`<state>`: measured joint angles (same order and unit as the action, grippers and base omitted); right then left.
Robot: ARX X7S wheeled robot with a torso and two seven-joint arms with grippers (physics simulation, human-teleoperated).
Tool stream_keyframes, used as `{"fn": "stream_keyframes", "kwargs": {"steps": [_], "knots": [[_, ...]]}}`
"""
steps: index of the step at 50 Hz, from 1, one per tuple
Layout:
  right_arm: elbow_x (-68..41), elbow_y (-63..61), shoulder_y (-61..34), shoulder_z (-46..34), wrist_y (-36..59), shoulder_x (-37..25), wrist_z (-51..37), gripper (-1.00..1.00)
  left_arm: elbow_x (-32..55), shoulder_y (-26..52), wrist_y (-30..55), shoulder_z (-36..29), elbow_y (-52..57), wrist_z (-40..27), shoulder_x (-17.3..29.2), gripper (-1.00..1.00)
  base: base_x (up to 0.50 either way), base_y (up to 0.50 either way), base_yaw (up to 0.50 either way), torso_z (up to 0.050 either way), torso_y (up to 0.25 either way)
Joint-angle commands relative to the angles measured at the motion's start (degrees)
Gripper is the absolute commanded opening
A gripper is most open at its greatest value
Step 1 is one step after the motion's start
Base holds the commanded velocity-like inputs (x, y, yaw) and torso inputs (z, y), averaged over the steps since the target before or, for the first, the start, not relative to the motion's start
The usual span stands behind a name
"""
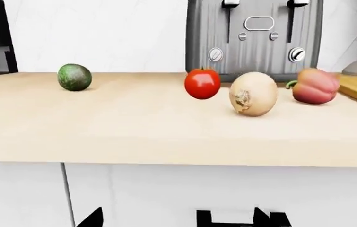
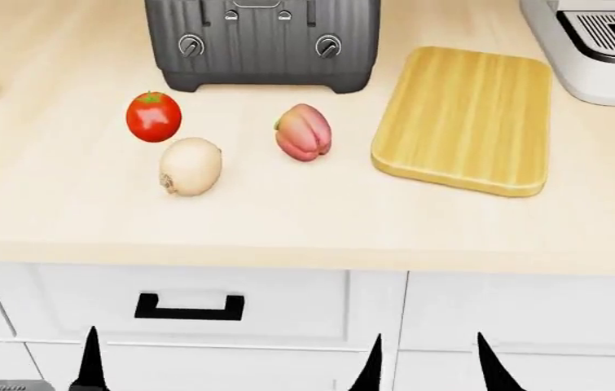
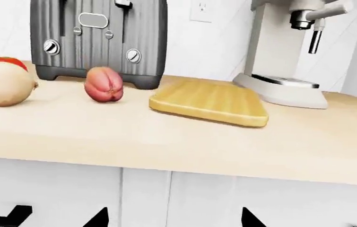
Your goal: Place the avocado, onion, tomato and bell pepper on the cutting board.
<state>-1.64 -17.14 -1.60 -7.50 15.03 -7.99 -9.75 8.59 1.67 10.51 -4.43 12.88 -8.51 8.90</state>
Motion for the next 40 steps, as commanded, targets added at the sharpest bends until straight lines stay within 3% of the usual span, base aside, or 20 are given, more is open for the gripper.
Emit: {"fn": "stream_keyframes", "kwargs": {"steps": [1, 9, 18, 24, 32, 40], "knots": [[3.21, -18.95, -5.81, -0.16, 20.22, -3.17, -1.34, 1.00, 5.60, 5.99, 18.28, 3.84, 15.93, -1.87, 4.09, 1.00, 0.00, 0.00, 0.00, 0.000, 0.000], [2.89, -32.50, -19.31, 1.53, 42.66, -6.62, 2.48, 1.00, 10.74, 17.50, 31.08, 9.88, 23.08, -3.82, 7.87, 1.00, 0.00, 0.00, 0.00, 0.000, 0.000], [2.08, -34.53, -36.77, 1.09, 57.65, -10.69, 6.34, 1.00, 16.31, 32.80, 44.83, 12.96, 23.77, -3.34, 12.82, 1.00, 0.00, 0.00, 0.00, 0.000, 0.000], [0.31, -32.02, -51.66, -0.45, 67.34, -14.58, 10.63, 1.00, 15.74, 42.22, 46.66, 11.73, 20.17, -2.43, 16.27, 1.00, 0.00, 0.00, 0.00, 0.000, 0.000], [-1.16, -20.59, -65.40, -4.57, 66.95, -17.88, 14.21, 1.00, 17.94, 56.70, 50.59, 12.07, 9.59, -0.88, 16.23, 1.00, 0.00, 0.00, 0.00, 0.000, 0.000], [-2.60, -8.53, -75.27, -5.57, 64.11, -18.76, 17.64, 1.00, 13.83, 67.17, 47.56, 5.26, -1.68, 1.35, 18.51, 1.00, 0.00, 0.00, 0.00, 0.000, 0.000]]}}
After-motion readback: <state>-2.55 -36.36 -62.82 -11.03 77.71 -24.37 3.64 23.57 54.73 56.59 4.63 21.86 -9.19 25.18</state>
